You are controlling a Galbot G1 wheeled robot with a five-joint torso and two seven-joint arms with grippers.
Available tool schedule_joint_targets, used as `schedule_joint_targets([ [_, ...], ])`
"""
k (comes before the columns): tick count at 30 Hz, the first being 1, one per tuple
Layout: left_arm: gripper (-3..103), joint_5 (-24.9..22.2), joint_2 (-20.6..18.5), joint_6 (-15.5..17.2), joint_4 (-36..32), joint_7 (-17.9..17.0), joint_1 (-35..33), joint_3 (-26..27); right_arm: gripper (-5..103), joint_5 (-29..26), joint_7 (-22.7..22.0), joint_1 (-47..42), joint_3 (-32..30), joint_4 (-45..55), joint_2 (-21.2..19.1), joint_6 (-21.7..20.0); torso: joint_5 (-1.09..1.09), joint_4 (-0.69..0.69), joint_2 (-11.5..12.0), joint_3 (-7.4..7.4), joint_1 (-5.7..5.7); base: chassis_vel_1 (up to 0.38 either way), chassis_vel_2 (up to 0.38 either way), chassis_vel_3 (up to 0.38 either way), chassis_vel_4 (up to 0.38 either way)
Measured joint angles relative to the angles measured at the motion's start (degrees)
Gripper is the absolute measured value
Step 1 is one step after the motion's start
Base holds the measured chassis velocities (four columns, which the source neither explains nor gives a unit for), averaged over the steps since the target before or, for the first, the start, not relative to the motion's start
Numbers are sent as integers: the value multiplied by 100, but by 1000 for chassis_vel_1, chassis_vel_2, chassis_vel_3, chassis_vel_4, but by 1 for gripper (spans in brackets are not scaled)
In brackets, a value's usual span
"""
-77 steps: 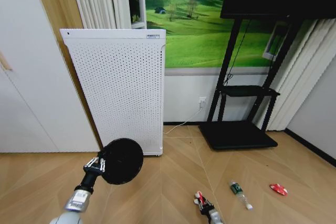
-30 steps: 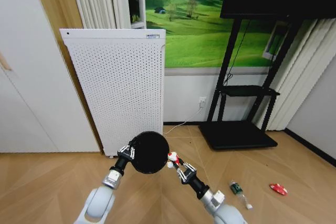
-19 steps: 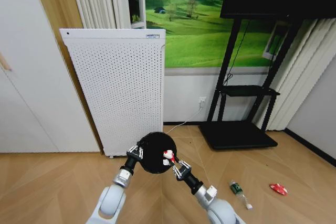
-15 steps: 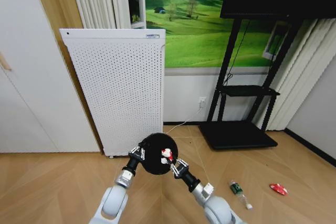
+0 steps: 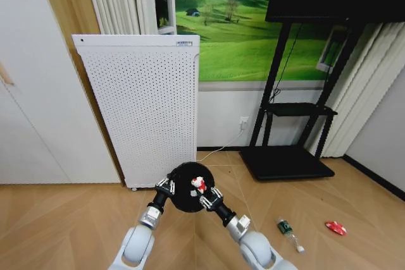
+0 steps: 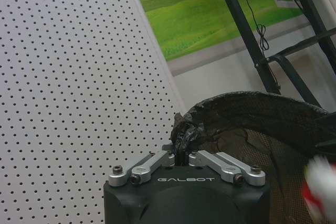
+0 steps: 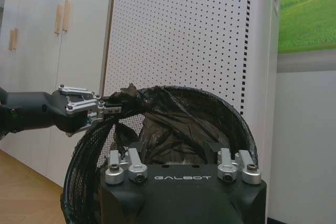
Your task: Pick up the trash bin and place the garbage on the floor into it.
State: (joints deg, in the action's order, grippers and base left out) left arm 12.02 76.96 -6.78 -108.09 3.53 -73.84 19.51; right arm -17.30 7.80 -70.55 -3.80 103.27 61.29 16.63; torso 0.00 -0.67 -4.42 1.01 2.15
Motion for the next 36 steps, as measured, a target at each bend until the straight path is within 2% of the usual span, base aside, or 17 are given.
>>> schedule_joint_targets([
  [1,6,-1,3,-2,-24,-1,-18,10,70,20,-3,-34,-24,2,-26,9,0,0,0,0,-1,0,0,0,0],
  [2,6,-1,3,-2,-24,-1,-18,10,70,20,-3,-34,-24,2,-26,9,0,0,0,0,-1,0,0,0,0],
  [3,6,-2,6,-2,-43,0,-36,19,75,58,-16,-55,-47,2,-43,30,0,0,0,0,0,0,0,0,0],
  [4,6,-4,10,-3,-119,0,-92,74,91,230,-55,-130,-219,5,-75,67,0,1,0,0,0,0,0,0,0],
  [5,6,-7,9,-3,-178,0,-129,136,96,191,-137,-214,-349,65,-114,1,1,1,0,0,0,0,0,0,0],
  [7,6,-7,20,-3,-234,-1,-164,192,98,138,-229,-292,-463,118,-137,-88,1,1,0,0,0,0,0,0,0],
  [13,6,-56,85,-3,-707,-2,-517,489,100,-12,-471,-726,-1312,128,-52,-183,0,0,0,0,0,0,0,0,0],
  [15,6,-105,16,-3,-920,2,-719,682,100,35,-846,-832,-1686,0,4,-344,1,1,-1,-1,-1,0,0,0,0],
  [16,6,-105,16,-3,-920,2,-719,682,100,35,-846,-832,-1686,0,4,-344,1,1,-1,-1,-1,0,0,0,0],
  [18,6,-198,-66,-1,-1089,3,-902,879,100,14,-1253,-898,-1987,-143,27,-749,1,2,-1,-1,-1,0,0,0,0],
  [19,6,-198,-66,-1,-1089,3,-902,879,100,14,-1253,-898,-1987,-143,27,-749,1,2,-1,-1,-1,0,0,0,0],
  [21,6,-372,-208,4,-1284,5,-1138,1105,100,-403,-1660,-949,-2270,-280,28,-1315,1,1,-1,-1,-1,0,0,0,0],
  [22,6,-372,-208,4,-1284,5,-1138,1105,100,-403,-1660,-949,-2270,-280,28,-1315,1,1,-1,-1,-1,0,0,0,0],
  [24,6,-473,-332,2,-1375,8,-1312,1287,100,-789,-1855,-951,-2442,-367,48,-1682,0,1,-1,-1,-1,0,0,0,0],
  [27,6,-556,-460,-7,-1401,8,-1457,1493,100,-1012,-1930,-928,-2568,-472,90,-1846,0,1,0,0,-1,0,0,0,0],
  [31,6,-646,-538,-15,-1436,8,-1576,1763,100,-1061,-1916,-930,-2686,-569,109,-1851,0,1,0,0,-1,0,0,0,0],
  [36,6,-762,-473,-27,-1449,-11,-1788,2284,100,-973,-1643,-996,-2855,-708,120,-1569,0,1,-1,0,-1,0,0,0,0],
])
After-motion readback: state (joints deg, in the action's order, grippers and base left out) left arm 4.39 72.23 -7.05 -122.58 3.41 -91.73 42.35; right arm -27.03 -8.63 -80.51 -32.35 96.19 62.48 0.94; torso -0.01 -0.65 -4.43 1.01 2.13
